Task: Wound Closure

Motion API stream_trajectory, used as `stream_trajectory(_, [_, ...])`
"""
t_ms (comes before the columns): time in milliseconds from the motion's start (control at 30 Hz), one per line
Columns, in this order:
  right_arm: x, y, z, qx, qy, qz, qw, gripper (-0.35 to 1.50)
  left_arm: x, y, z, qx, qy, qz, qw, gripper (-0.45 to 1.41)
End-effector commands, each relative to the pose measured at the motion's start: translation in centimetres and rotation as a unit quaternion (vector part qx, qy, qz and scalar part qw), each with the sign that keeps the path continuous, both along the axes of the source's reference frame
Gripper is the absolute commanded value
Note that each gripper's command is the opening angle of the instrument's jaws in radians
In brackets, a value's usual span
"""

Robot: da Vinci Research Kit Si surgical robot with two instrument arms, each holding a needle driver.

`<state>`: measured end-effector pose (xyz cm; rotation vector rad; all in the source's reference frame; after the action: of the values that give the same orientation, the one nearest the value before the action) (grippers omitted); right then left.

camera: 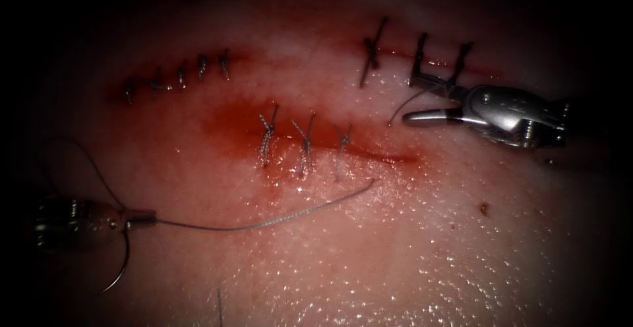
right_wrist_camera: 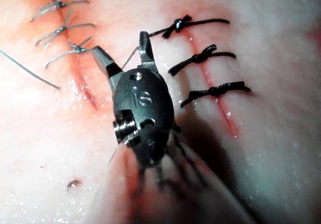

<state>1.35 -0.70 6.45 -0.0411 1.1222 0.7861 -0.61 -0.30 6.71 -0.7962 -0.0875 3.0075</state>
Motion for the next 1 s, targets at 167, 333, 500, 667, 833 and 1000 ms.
stream_trajectory(167, [0.21,-0.01,-0.06,-0.013,0.036,-0.066,0.997,1.28,-0.35,0.17,-0.36,-0.061,-0.051,-0.027,0.996,-0.45])
stream_trajectory(333, [0.63,-0.28,0.03,0.004,0.049,-0.138,0.989,0.94,-0.89,0.43,-0.79,-0.103,-0.100,-0.038,0.989,-0.45])
stream_trajectory(500, [0.74,-0.38,0.09,0.000,0.065,-0.175,0.982,0.19,-1.25,0.53,-0.89,-0.104,-0.115,-0.045,0.987,-0.45])
stream_trajectory(667, [0.60,-0.16,-0.14,0.002,0.012,-0.109,0.994,1.46,-1.50,0.65,-0.81,-0.115,-0.114,-0.065,0.985,-0.45])
stream_trajectory(833, [0.43,-0.11,-0.30,0.004,0.014,-0.074,0.997,1.46,-1.44,0.72,-0.75,-0.114,-0.117,-0.067,0.984,-0.45])
stream_trajectory(1000, [0.33,-0.03,-0.43,-0.014,0.008,-0.052,0.999,1.48,-1.40,0.73,-0.72,-0.108,-0.117,-0.076,0.984,-0.45])
